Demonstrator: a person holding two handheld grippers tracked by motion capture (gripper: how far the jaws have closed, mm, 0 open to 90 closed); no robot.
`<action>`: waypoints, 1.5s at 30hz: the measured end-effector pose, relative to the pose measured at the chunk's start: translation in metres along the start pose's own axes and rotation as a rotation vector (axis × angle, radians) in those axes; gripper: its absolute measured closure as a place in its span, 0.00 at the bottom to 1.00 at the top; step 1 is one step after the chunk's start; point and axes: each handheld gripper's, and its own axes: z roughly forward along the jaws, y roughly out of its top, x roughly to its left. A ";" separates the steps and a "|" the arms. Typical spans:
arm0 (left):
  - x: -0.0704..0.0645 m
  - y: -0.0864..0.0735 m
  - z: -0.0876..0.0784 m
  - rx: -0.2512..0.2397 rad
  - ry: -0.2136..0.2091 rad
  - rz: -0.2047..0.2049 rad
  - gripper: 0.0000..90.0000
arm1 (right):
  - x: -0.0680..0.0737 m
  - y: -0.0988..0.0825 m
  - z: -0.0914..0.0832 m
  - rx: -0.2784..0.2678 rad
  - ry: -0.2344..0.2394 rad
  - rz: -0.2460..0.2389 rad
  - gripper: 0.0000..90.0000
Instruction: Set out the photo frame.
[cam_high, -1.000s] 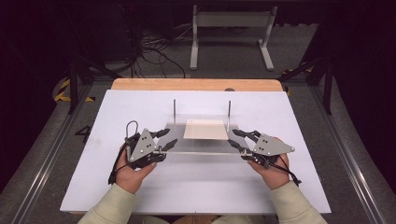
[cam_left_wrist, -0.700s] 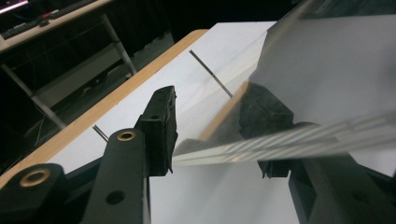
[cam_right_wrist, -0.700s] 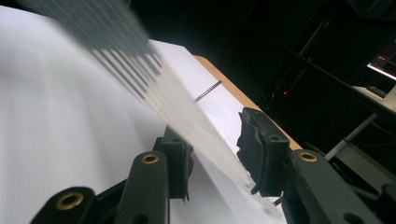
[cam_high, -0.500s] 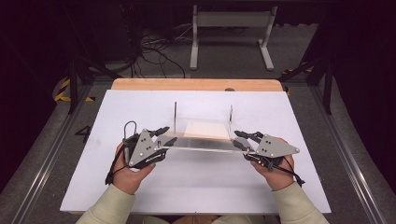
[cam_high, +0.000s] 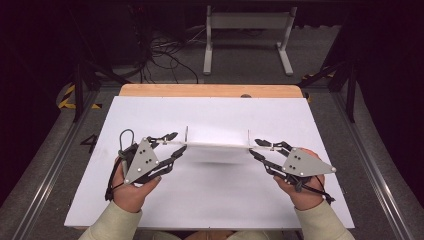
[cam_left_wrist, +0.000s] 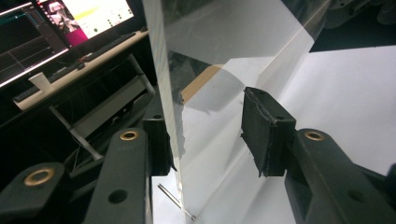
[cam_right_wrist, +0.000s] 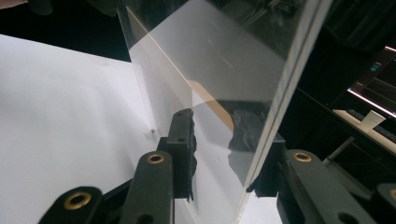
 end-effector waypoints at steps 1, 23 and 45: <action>0.000 0.002 -0.002 -0.001 -0.002 0.005 0.63 | 0.000 0.001 -0.001 0.005 0.005 0.003 0.74; -0.016 0.036 -0.033 -0.003 -0.113 -0.127 0.62 | 0.008 0.042 -0.047 0.012 0.111 0.132 0.75; -0.010 0.025 -0.015 -0.022 -0.104 -0.195 0.52 | -0.009 0.022 -0.035 -0.058 0.105 0.208 0.69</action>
